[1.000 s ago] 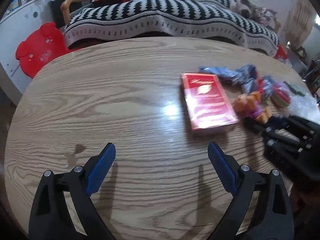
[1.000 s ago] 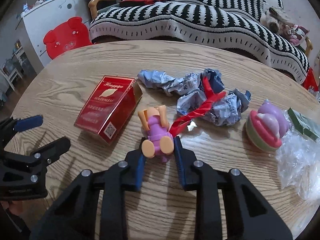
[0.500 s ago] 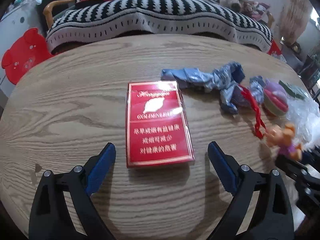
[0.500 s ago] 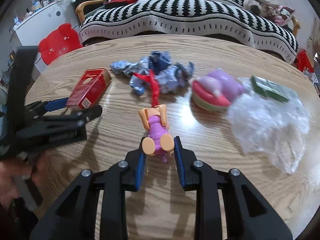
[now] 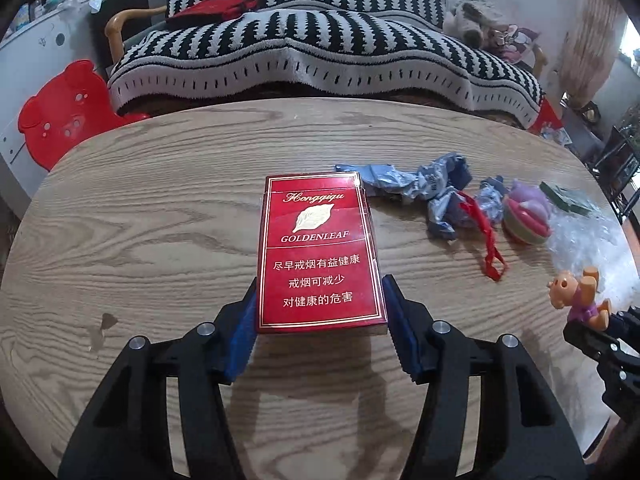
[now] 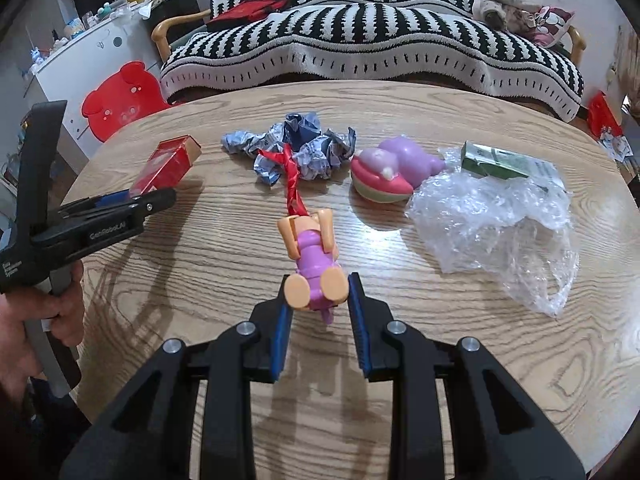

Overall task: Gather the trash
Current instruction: 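Carry both items over the black bin and open both tools to drop them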

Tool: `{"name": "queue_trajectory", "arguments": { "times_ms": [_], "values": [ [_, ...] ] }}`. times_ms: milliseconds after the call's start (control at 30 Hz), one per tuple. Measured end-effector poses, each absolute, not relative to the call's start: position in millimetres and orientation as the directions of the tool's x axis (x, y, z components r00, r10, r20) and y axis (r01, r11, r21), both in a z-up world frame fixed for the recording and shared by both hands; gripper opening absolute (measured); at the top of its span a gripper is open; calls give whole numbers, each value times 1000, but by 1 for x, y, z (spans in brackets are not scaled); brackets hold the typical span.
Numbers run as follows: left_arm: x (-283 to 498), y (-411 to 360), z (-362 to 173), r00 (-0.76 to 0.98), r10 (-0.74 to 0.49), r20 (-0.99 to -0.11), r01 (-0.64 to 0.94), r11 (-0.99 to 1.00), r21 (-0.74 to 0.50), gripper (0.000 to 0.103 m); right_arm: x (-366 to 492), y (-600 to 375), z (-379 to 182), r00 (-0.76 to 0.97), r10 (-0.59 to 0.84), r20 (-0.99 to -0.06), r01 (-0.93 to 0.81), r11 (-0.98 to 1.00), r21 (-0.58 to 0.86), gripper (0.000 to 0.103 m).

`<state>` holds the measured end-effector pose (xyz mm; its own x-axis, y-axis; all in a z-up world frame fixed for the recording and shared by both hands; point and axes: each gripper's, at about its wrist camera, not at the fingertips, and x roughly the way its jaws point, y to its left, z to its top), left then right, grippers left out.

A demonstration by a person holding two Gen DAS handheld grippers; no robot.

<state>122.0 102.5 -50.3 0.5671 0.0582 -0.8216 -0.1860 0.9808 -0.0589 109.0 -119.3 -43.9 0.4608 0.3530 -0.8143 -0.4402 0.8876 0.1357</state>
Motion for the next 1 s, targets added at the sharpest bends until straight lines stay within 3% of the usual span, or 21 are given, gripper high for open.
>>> {"name": "queue_trajectory", "arguments": {
  "times_ms": [233,533,767,1000],
  "values": [
    [107,73,-29,601,44,-798,-135,990,-46,57,98,-147,-27,496,344,-797,-410,902,135,27],
    [87,-42,-5,632,-115,-767,105,993,-62,57,75,-251,2,572,301,-763,-264,948,176,27],
    [63,-154,1,599,-286,-748,353,933,-74,57,38,-371,12,631,201,-749,-56,975,214,27],
    [34,-263,-12,490,-453,-745,569,814,-120,57,-28,-518,-1,642,17,-767,277,927,253,27]
  ]
}}
